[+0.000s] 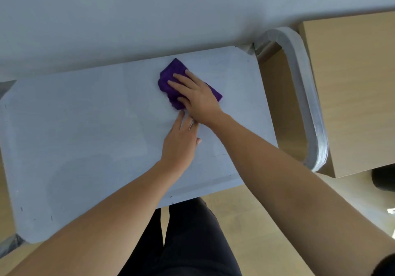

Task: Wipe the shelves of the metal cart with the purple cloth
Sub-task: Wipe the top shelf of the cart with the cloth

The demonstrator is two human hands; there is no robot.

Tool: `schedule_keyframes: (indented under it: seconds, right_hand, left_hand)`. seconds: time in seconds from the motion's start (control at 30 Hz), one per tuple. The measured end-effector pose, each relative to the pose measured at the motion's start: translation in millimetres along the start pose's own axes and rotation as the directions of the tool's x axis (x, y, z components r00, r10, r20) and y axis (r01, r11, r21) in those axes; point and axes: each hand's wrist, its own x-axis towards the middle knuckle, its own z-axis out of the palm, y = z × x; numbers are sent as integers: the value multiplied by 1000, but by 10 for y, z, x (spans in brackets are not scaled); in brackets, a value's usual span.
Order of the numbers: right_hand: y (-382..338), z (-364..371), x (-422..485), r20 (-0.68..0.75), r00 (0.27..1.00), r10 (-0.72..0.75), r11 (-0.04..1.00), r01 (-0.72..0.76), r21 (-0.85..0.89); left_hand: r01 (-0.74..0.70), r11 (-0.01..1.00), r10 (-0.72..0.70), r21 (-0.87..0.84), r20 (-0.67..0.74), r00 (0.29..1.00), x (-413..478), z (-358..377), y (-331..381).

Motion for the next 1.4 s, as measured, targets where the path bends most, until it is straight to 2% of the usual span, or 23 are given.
schedule_keyframes:
  seconds: [0.07, 0.17, 0.23, 0.3, 0.33, 0.43, 0.53, 0.57, 0.63, 0.7, 0.77, 0.83, 0.9, 1.0, 1.07, 1.1, 1.13, 1.2, 1.23, 1.27, 1.3, 1.37, 1.4]
  right_hand:
    - [176, -89, 30, 35, 997, -70, 998, 70, 11]
    - [450, -207, -64, -153, 966, 210, 978, -209, 26]
    - [452, -214, -98, -276, 828, 488, 872, -476, 115]
    - [135, -100, -36, -325, 708, 627, 774, -615, 154]
    - [-63, -6, -1, -340, 722, 603, 792, -591, 149]
    - [-530, 308, -30, -223, 946, 235, 972, -233, 36]
    - [-373, 273, -76, -84, 994, -73, 997, 73, 0]
    - [-262, 233, -78, -107, 992, -62, 998, 59, -25]
    - [-72, 141, -114, -220, 965, 141, 989, -148, -16]
    - [-46, 129, -131, -313, 837, 448, 892, -442, 95]
    - [-340, 240, -83, -340, 724, 600, 792, -595, 132]
    - [-745, 433, -80, -313, 825, 470, 878, -473, 71]
    - [-1037, 607, -197, -179, 970, 165, 986, -168, -1]
    - [-896, 569, -297, -65, 993, -95, 995, 95, -5]
    - [-690, 472, -333, -141, 990, -12, 999, 6, -44]
    - [-601, 414, -368, -198, 974, 113, 992, -120, -27]
    - [-555, 369, -402, -254, 928, 273, 961, -275, 25]
    - [-697, 410, -403, -322, 754, 573, 816, -562, 134]
    - [-887, 473, -391, -345, 692, 634, 763, -631, 137]
    - [-1097, 560, -381, -369, 699, 613, 778, -616, 124]
    - [-1297, 660, -394, -364, 767, 528, 841, -532, 98]
    - [-1556, 834, -509, -219, 945, 244, 969, -245, 23]
    - [-1557, 848, -571, -129, 986, 108, 994, -107, 9]
  left_hand:
    - [-33, 999, 33, 8, -15, 999, -17, -5, -61]
    - [-16, 1000, 16, 0, -53, 998, -59, -49, -217]
    - [57, 998, -56, 8, -81, 995, -130, -80, -394]
    - [106, 994, -102, 28, -120, 988, -221, -94, -577]
    - [110, 993, -104, 37, -139, 985, -259, -89, -638]
    - [100, 994, -92, 50, -150, 984, -322, -72, -684]
    - [132, 991, -125, 38, -146, 981, -349, -96, -698]
    - [146, 989, -140, 33, -146, 979, -372, -108, -728]
    - [173, 985, -167, 27, -153, 974, -445, -124, -819]
    - [187, 982, -181, 28, -155, 971, -528, -129, -905]
    - [191, 981, -185, 27, -159, 970, -594, -124, -964]
    - [203, 979, -198, 16, -156, 968, -632, -129, -993]
    - [228, 974, -225, 5, -146, 963, -671, -152, -1011]
    - [253, 967, -248, 19, -132, 960, -778, -201, -1074]
    - [259, 965, -254, 26, -125, 959, -864, -217, -1140]
    - [263, 965, -258, 24, -121, 959, -905, -220, -1171]
    - [265, 964, -260, 21, -119, 958, -944, -220, -1202]
    - [255, 967, -251, 21, -121, 960, -1008, -216, -1247]
    - [248, 968, -244, 21, -124, 962, -1033, -212, -1257]
    - [244, 970, -240, 20, -125, 963, -1049, -203, -1267]
    - [244, 970, -241, 14, -124, 963, -1061, -200, -1279]
    - [243, 970, -241, 2, -120, 963, -1081, -202, -1305]
    - [236, 972, -234, 8, -121, 965, -1090, -201, -1325]
